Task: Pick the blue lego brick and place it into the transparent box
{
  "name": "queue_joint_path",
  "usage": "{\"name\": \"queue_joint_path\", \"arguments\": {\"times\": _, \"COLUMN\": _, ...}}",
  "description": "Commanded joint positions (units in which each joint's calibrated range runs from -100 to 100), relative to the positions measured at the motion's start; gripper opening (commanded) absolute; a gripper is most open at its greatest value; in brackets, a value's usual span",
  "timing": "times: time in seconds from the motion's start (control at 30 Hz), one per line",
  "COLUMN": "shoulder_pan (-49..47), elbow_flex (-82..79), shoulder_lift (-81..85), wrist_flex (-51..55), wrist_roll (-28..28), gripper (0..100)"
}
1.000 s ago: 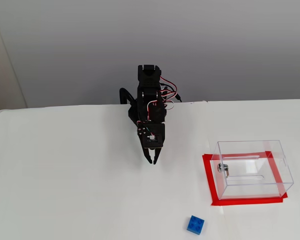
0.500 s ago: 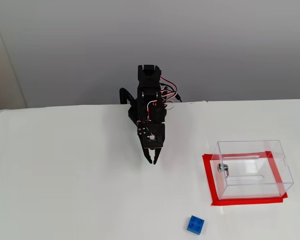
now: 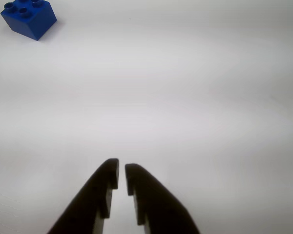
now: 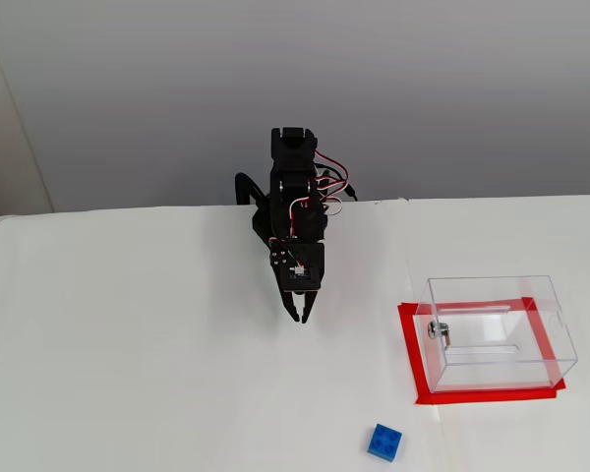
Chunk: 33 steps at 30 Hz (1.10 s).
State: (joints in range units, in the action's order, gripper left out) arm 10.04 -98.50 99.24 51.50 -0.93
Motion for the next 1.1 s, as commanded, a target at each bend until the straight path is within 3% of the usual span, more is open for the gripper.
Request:
{"name": "queue_joint_path", "arguments": {"times": 0.0, "shoulder_pan": 0.0, "elbow_flex": -0.7, "shoulder_lift": 0.5, "wrist_flex": 0.1, "wrist_roll": 0.1, "gripper": 1}}
{"name": "queue_joint_path", "arguments": {"times": 1.07, "shoulder_pan": -0.3, "elbow_flex": -0.7, "shoulder_lift": 0.5, "wrist_flex": 0.1, "wrist_roll": -0.2, "gripper": 1}}
